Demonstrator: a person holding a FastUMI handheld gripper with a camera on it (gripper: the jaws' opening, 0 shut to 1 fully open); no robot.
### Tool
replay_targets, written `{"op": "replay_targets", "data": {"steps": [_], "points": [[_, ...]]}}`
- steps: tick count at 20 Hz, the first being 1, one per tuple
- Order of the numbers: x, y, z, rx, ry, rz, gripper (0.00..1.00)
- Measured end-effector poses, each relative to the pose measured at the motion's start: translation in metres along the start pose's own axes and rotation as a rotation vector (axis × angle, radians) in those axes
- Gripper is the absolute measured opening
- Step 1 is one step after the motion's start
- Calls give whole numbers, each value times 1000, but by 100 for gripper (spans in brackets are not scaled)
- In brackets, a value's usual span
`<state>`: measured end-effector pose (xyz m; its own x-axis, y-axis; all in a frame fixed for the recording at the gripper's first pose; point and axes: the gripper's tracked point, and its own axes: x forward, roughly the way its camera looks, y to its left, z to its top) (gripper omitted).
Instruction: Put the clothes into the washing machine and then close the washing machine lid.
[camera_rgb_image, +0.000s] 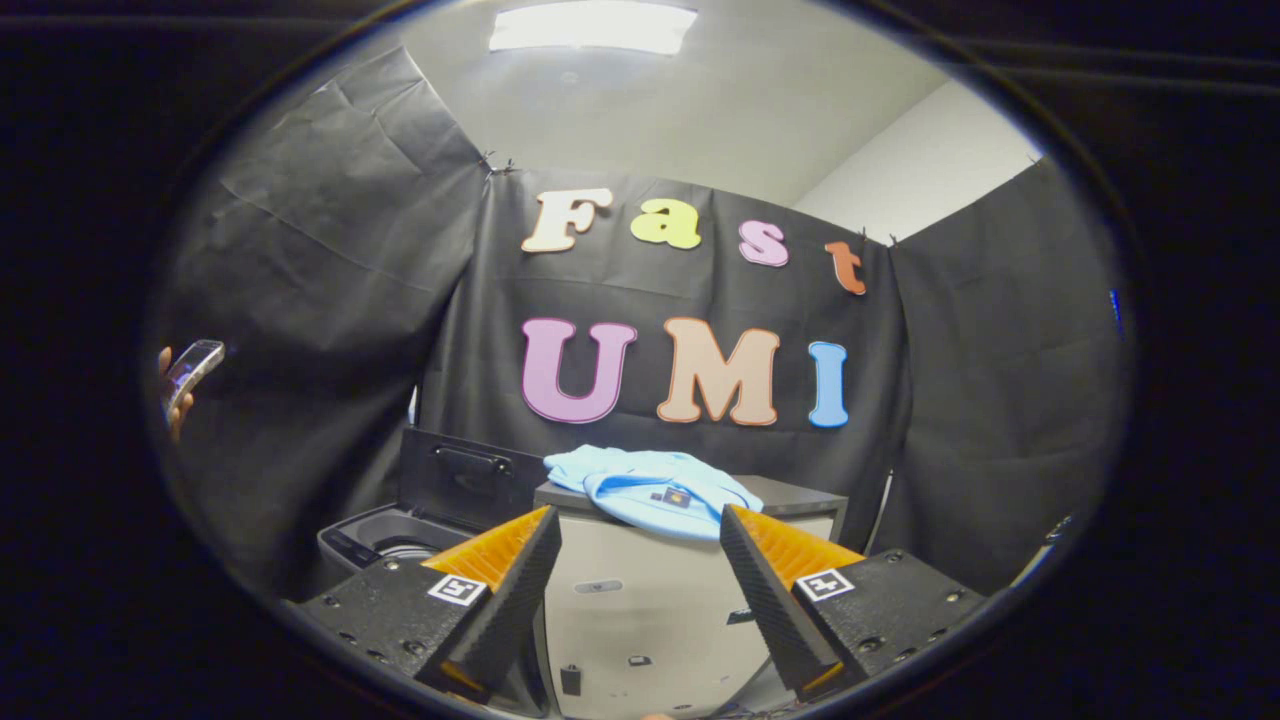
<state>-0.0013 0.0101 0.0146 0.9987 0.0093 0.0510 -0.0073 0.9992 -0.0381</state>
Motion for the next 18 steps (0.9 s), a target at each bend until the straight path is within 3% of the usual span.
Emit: {"op": "replay_targets", "data": {"steps": [18], "points": [[12,-9,-6,78,21,-19,96]]}}
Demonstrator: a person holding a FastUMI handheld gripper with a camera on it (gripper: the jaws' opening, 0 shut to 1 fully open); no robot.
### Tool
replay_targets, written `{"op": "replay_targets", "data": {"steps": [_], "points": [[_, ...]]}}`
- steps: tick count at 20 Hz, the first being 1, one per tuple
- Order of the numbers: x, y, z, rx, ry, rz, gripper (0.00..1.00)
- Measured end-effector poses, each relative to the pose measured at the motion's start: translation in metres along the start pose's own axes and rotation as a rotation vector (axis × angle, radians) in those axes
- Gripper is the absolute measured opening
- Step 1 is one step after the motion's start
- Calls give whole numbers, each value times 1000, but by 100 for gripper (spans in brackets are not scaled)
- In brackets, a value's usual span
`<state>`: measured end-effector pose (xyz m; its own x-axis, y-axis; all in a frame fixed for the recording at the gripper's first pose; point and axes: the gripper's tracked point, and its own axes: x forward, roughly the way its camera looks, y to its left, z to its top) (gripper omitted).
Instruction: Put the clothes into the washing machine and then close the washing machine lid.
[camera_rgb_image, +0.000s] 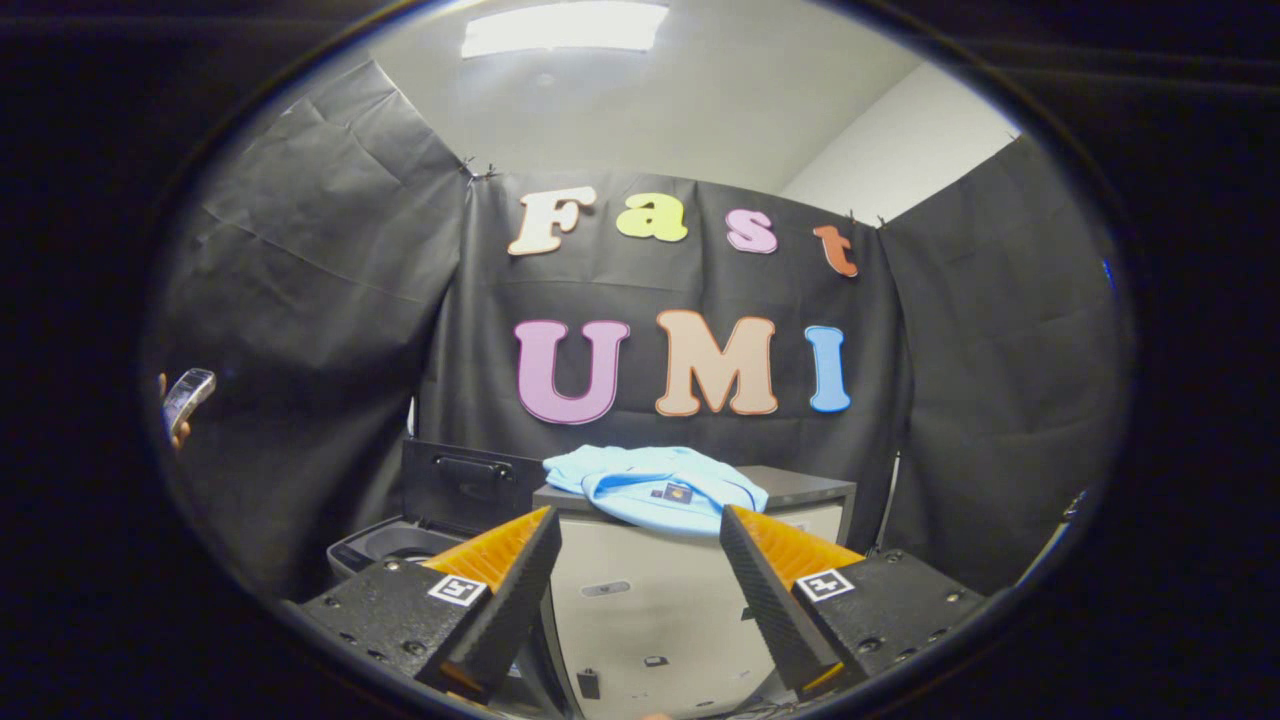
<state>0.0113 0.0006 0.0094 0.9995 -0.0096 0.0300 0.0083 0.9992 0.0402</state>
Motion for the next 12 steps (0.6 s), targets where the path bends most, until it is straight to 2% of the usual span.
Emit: {"op": "replay_targets", "data": {"steps": [6,12], "points": [[35,-12,15,51,12,-1,96],[86,-25,36,-28,28,-9,97]]}}
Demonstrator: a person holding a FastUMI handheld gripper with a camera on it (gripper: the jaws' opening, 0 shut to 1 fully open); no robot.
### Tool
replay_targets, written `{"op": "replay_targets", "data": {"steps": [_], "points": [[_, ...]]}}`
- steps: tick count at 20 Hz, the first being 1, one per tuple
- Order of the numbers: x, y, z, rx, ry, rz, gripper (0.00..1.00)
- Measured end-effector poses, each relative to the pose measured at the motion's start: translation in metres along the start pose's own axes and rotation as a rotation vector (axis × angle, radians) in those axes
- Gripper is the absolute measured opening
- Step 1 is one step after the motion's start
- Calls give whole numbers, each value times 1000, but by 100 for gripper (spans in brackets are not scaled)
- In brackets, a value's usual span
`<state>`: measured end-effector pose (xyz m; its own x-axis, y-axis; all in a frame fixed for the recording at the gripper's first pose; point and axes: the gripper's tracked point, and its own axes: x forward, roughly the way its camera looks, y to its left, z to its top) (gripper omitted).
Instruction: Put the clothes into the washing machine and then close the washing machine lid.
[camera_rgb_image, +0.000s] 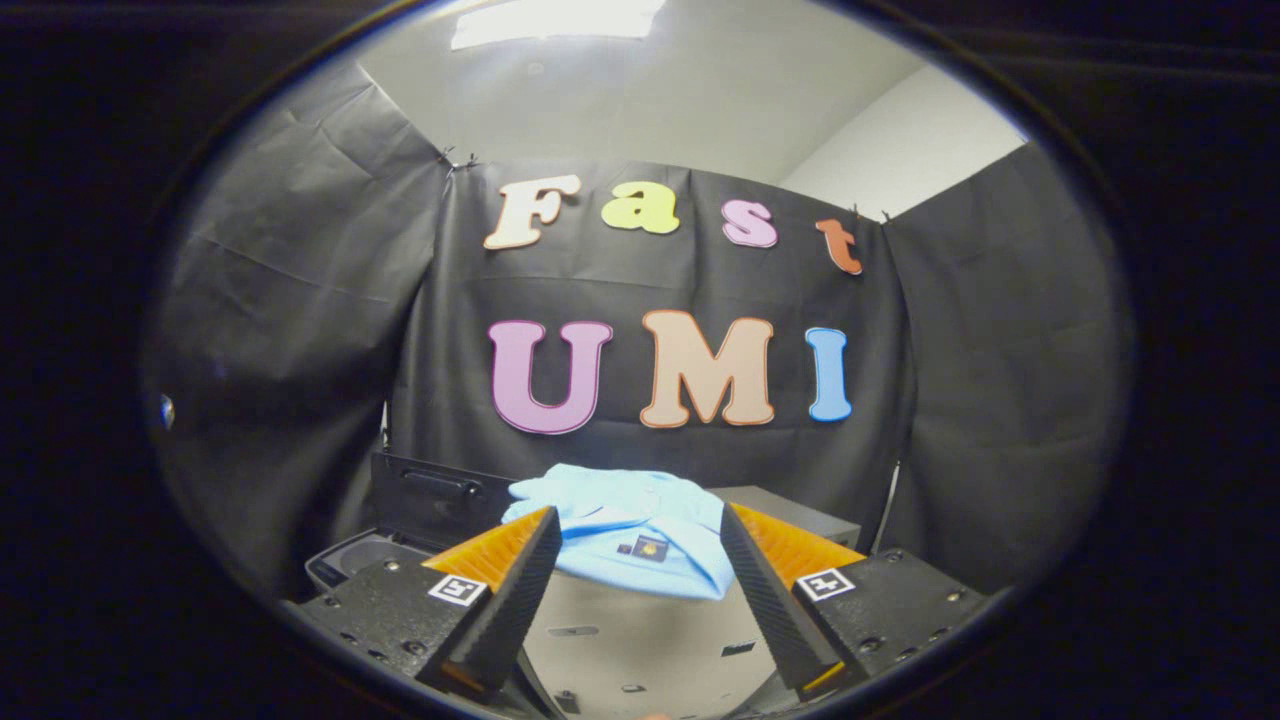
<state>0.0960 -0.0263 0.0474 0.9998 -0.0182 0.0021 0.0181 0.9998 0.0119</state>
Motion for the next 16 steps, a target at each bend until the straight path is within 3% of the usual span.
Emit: {"op": "replay_targets", "data": {"steps": [7,13,16], "points": [[83,8,-2,32,153,64,97],[145,18,-57,34,402,86,97],[169,13,-77,8,463,52,98]]}}
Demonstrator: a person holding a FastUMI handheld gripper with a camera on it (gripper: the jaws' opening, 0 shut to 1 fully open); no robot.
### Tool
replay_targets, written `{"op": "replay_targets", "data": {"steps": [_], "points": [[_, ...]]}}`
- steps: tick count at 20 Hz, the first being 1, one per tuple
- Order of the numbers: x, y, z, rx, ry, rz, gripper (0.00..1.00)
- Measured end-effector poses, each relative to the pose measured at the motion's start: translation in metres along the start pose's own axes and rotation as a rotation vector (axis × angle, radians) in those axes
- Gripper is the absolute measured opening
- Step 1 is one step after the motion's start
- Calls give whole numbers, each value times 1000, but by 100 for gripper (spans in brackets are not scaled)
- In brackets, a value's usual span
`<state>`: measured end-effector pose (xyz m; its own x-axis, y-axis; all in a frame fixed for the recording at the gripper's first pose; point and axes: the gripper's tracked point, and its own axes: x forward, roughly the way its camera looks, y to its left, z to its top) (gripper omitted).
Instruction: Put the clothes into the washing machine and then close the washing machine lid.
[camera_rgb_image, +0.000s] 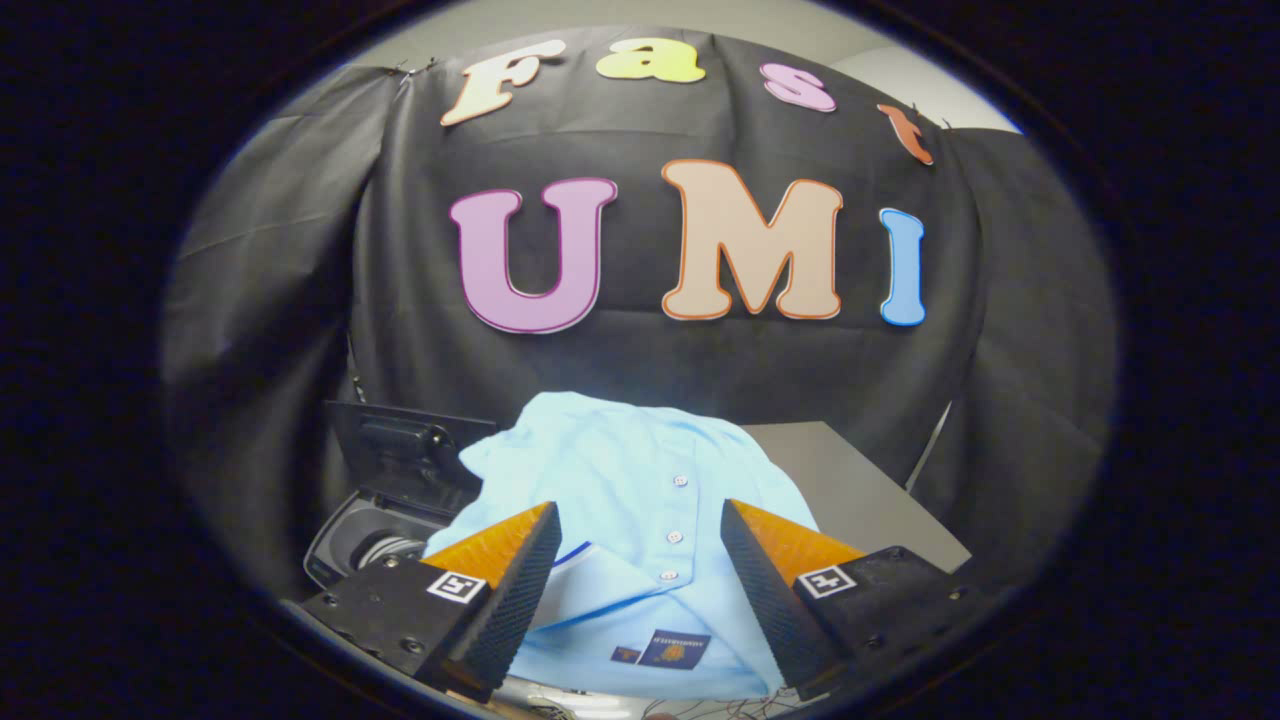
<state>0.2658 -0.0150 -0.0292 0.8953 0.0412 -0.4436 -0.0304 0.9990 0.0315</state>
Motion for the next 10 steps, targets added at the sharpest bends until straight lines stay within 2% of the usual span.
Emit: {"op": "replay_targets", "data": {"steps": [6,10], "points": [[58,-4,9,4,87,-44,98],[78,2,-26,4,247,-32,97]]}}
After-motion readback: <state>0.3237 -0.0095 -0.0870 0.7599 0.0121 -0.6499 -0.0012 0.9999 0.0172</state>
